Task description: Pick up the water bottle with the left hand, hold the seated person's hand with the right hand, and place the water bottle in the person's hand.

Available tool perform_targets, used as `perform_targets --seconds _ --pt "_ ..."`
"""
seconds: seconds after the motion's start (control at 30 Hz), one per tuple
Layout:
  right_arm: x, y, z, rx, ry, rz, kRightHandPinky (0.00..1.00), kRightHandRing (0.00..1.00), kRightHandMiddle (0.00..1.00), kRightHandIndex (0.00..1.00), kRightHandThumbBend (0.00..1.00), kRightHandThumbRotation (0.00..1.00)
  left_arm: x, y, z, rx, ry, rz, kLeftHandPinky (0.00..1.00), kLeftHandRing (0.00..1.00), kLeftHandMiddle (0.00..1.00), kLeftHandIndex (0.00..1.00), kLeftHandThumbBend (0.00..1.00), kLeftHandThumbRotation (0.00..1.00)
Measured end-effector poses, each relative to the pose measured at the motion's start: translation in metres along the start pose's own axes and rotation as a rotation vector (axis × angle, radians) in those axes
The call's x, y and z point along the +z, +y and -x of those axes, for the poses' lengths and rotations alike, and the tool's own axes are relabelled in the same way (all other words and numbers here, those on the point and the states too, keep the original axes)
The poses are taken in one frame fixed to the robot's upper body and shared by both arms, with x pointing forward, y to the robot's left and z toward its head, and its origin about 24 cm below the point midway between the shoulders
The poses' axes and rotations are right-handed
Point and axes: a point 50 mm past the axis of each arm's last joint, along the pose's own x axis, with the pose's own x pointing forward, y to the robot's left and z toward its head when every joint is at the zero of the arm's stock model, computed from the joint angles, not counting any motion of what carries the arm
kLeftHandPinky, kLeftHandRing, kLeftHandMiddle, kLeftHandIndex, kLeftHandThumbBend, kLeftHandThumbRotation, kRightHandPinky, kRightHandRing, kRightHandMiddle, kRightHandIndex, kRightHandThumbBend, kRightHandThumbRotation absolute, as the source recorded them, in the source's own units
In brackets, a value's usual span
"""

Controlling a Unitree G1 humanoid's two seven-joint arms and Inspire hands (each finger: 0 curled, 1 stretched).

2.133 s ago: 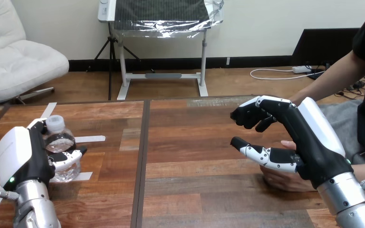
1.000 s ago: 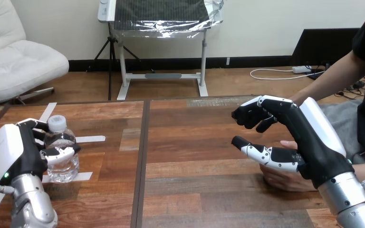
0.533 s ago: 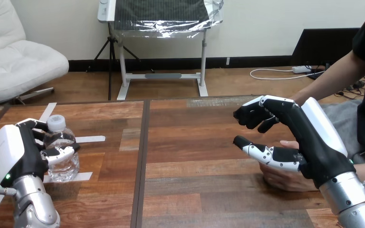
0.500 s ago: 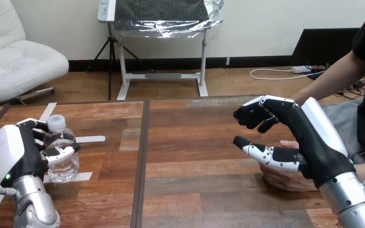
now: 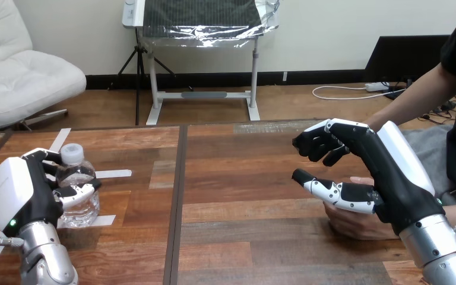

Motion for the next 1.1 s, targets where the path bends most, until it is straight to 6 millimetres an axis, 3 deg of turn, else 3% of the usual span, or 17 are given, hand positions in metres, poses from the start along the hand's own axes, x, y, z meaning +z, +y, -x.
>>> perform_targets --seconds 0.6,1.1 --pt "0.0 0.0 0.0 0.0 0.0 -0.001 0.51 0.56 0.59 0.59 0.55 0.0 -0.001 -0.001 0.003 0.014 -0.014 0.036 0.39 0.44 0.49 0.52 0.68 0.0" --pt "0.0 0.0 0.0 -0.001 0.0 -0.001 0.5 0.55 0.58 0.59 0.54 0.0 -0.002 -0.009 0.025 -0.029 -0.038 0.256 0.38 0.41 0.45 0.49 0.68 0.0"
